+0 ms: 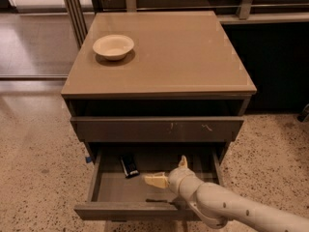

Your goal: Pick rxbar blueberry from middle drawer and place on counter

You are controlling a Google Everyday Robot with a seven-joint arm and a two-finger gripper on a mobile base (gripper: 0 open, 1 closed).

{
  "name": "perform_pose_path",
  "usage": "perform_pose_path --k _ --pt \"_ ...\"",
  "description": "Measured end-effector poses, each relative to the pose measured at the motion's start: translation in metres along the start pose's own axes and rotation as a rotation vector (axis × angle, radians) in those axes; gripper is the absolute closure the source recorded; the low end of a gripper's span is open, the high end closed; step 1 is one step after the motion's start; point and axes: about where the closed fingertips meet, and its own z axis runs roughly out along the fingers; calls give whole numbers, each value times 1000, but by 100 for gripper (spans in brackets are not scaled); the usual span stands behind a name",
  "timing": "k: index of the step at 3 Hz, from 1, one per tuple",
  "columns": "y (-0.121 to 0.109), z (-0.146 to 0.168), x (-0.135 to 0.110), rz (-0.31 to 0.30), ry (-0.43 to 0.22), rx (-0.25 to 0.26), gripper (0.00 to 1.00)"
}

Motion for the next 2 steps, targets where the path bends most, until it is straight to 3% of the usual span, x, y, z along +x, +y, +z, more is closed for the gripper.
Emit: perform_pose_path --k 1,2 --pt "-2 32 0 2 -14 -43 0" --pt "10 64 -9 19 -42 -118 0"
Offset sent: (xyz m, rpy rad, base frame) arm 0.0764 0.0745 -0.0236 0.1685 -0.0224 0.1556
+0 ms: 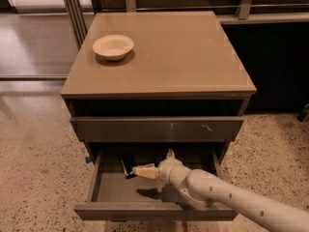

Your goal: Pick rxbar blueberry from middle drawer and place on counter

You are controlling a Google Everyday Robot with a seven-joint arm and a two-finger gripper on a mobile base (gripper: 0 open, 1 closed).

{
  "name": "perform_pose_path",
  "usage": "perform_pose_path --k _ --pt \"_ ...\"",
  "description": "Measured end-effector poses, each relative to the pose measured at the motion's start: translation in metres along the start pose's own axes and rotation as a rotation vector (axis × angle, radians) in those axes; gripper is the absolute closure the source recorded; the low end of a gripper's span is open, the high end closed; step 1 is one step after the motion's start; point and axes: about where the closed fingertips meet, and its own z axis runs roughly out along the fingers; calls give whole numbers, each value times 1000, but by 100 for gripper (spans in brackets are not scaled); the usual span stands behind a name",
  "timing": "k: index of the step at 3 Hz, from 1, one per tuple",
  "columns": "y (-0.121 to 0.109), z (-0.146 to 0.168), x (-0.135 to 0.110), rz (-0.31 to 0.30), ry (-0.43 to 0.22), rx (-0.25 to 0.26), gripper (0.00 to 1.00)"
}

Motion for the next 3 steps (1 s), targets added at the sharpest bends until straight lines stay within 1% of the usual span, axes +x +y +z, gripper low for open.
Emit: perform_pose_path --k 1,2,3 --pt "-1 3 -2 5 -5 -4 0" --pt "-5 -4 3 20 20 21 0" --pt "0 10 5 28 13 8 0"
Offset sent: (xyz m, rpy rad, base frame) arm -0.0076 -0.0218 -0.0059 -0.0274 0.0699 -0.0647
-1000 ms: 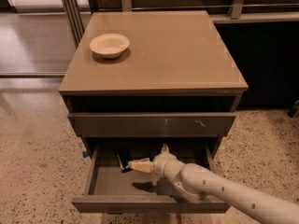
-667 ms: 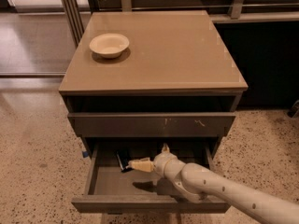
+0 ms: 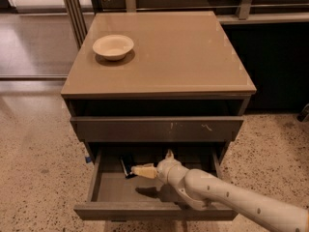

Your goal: Pick rxbar blueberry from middle drawer and place on counter

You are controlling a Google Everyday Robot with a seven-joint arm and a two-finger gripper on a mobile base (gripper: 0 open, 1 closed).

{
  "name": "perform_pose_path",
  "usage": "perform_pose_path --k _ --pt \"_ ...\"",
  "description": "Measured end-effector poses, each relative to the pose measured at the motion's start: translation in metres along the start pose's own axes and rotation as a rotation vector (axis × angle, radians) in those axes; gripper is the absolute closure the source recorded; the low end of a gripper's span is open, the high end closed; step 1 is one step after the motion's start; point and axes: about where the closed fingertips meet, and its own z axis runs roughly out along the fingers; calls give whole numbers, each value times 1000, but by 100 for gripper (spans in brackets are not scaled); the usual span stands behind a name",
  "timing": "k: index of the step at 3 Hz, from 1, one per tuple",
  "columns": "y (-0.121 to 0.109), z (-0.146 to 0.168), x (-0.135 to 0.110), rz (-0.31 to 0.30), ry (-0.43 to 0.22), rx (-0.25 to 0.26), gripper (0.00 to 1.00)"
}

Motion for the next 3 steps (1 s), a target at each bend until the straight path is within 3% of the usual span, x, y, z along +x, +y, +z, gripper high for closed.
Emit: perform_pose_path --k 2,3 --pt "22 53 1 -17 -16 -65 0" --pt "35 76 -1 -32 20 -112 0"
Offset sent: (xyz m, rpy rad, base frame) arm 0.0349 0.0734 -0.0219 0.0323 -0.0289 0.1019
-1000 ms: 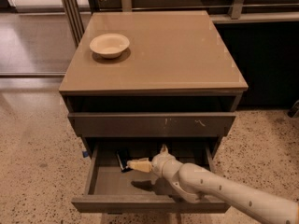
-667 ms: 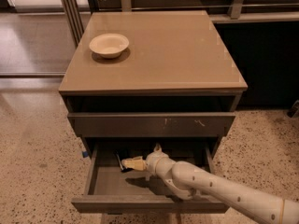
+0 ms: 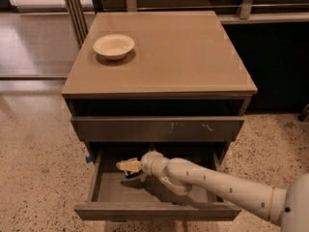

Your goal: Pick rxbar blueberry from middle drawer and place on counter

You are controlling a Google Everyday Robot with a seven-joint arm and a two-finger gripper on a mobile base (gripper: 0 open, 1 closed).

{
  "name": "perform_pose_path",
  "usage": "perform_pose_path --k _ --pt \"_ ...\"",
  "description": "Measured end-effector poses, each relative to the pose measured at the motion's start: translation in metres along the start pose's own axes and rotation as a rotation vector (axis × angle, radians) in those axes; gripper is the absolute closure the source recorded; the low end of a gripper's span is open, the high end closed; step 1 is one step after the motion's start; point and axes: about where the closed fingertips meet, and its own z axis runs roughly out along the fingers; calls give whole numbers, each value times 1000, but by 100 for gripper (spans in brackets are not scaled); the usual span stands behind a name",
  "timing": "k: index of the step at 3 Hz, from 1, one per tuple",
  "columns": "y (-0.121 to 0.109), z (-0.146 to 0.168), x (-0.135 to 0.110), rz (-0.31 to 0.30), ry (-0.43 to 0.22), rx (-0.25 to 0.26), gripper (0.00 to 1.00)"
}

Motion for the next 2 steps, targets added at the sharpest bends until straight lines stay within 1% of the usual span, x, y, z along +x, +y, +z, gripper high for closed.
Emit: perform_pose_path --k 1,2 --pt "19 32 9 -12 112 -64 0" --pt "20 34 11 -14 118 -66 0"
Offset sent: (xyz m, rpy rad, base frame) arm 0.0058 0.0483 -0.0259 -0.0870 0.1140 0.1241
